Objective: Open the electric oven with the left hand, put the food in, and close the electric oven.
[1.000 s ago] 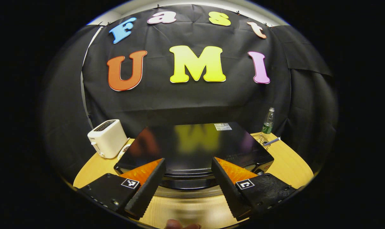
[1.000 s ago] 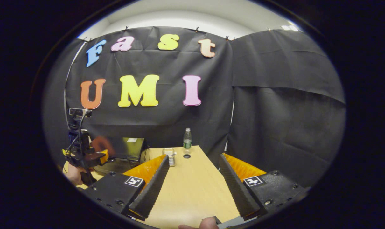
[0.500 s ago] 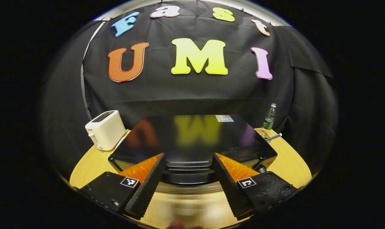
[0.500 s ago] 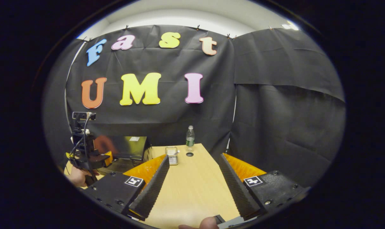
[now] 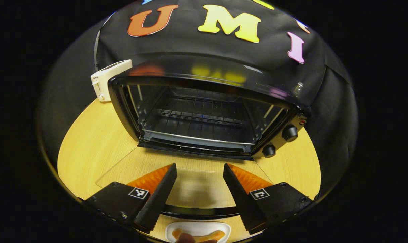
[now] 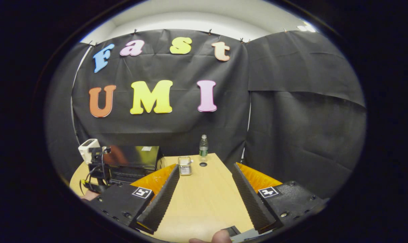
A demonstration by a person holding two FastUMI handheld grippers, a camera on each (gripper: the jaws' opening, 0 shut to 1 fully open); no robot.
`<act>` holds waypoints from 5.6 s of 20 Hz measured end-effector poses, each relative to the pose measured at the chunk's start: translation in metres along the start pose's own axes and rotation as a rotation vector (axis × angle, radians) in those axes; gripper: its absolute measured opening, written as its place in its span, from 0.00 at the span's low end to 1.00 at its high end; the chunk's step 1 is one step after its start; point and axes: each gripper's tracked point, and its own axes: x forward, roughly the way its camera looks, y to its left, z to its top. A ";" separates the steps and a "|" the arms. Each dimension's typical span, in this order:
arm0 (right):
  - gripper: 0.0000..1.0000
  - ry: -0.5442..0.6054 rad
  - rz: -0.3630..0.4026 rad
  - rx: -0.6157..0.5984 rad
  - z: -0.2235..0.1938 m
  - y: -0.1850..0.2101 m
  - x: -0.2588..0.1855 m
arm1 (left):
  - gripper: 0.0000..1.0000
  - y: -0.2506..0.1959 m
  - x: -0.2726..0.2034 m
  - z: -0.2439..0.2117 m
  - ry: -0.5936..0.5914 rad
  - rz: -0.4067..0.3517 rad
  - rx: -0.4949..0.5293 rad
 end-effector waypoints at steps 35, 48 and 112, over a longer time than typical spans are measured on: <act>0.97 0.060 0.249 0.049 -0.034 0.098 -0.029 | 0.90 0.051 -0.115 0.024 -0.099 -0.030 0.073; 0.98 0.248 0.419 -0.089 -0.124 0.229 -0.101 | 0.94 0.132 -0.262 0.037 -0.376 -0.094 0.098; 0.22 0.495 0.180 0.981 -0.204 0.393 0.166 | 0.94 0.157 -0.288 0.048 -0.245 -0.024 0.109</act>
